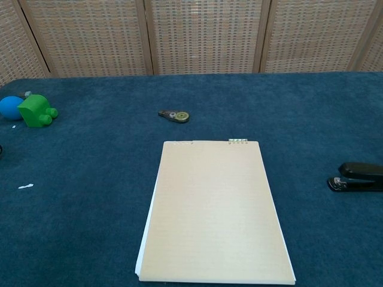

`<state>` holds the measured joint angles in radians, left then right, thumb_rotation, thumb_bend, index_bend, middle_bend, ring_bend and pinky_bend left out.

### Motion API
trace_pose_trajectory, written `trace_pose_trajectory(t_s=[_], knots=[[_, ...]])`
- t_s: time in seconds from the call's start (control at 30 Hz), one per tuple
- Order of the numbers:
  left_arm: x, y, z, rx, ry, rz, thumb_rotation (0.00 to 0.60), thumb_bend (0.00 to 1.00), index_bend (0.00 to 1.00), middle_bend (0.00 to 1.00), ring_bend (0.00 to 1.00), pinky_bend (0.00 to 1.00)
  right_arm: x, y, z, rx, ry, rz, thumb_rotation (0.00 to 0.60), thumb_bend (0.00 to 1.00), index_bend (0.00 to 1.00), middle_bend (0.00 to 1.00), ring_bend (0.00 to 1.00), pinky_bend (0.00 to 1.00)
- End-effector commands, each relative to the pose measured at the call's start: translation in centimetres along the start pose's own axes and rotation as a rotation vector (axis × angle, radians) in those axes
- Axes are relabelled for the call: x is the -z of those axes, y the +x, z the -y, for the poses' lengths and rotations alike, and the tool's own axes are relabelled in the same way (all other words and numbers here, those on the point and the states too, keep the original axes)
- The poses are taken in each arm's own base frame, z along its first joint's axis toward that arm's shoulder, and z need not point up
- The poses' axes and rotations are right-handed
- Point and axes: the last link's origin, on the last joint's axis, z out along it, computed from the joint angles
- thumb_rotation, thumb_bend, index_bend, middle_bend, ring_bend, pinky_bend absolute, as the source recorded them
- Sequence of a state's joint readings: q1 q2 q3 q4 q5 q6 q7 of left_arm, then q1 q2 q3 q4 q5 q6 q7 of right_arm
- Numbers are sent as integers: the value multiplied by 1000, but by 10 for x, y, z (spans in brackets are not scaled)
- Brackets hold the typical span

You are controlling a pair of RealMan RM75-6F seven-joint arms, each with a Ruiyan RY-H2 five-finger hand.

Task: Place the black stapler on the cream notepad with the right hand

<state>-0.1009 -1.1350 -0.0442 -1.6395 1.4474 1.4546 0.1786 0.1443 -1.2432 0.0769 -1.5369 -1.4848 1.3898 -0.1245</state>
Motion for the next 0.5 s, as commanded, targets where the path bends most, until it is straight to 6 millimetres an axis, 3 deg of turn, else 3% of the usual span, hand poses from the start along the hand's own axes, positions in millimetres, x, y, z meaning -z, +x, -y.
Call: trace_pose_trajectory(t_s=[0.03,0.5], knots=[[-1,0,0,-1,1,0,600,223,0,0,0,0,-12,-7,3,0,-6,17,600,184,313,86,23,168],[-2,-2,0,-7,1,6,600,224,0,0,0,0,-47,-32,11,-8,-43,95,600,239,402,152,75,213]])
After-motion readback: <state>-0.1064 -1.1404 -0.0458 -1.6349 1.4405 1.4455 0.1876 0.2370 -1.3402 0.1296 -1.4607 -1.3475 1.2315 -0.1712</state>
